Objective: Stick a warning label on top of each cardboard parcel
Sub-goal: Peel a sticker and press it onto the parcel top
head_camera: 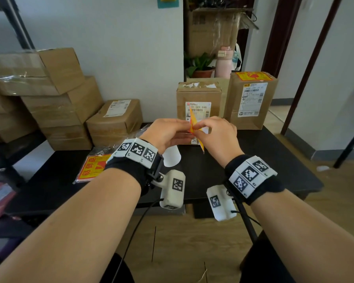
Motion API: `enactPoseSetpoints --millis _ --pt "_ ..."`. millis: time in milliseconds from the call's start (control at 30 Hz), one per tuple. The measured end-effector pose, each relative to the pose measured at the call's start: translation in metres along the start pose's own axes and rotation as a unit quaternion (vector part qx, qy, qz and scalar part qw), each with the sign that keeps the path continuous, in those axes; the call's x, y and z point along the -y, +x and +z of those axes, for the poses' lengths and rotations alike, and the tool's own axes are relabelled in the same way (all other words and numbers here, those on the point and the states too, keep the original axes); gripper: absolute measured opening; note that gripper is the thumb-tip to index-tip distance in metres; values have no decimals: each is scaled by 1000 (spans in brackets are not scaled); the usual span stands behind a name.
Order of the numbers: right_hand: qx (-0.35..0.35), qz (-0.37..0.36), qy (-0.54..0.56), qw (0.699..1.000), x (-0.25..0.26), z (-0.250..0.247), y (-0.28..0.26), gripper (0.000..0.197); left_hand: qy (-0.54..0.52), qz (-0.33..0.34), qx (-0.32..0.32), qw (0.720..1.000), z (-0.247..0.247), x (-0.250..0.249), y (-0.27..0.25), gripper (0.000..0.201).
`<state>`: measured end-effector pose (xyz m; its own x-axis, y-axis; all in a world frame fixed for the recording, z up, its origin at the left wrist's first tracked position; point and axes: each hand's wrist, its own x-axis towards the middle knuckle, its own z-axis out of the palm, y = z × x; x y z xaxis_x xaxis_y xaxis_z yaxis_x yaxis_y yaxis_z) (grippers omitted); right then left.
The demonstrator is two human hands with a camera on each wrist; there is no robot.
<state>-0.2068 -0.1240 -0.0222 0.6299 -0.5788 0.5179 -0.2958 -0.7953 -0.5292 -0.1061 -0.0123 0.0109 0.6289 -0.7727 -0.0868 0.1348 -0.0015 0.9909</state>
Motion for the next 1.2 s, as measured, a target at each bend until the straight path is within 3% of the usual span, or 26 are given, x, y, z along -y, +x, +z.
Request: enactPoseSetpoints --millis 233,700,967,1200 --pt "13 1 63 998 -3 0 -1 12 -2 -18 15 1000 -1 -1 -2 25" --pt "38 0 111 993 -9 -4 0 14 105 23 1 994 -2 -4 -1 20" --pt "55 -6 109 992 -10 -10 -1 17 276 64 -5 959 -1 -3 5 20" --pt "86 -1 94 992 -8 -15 -3 27 303 62 -3 951 1 -4 7 21"
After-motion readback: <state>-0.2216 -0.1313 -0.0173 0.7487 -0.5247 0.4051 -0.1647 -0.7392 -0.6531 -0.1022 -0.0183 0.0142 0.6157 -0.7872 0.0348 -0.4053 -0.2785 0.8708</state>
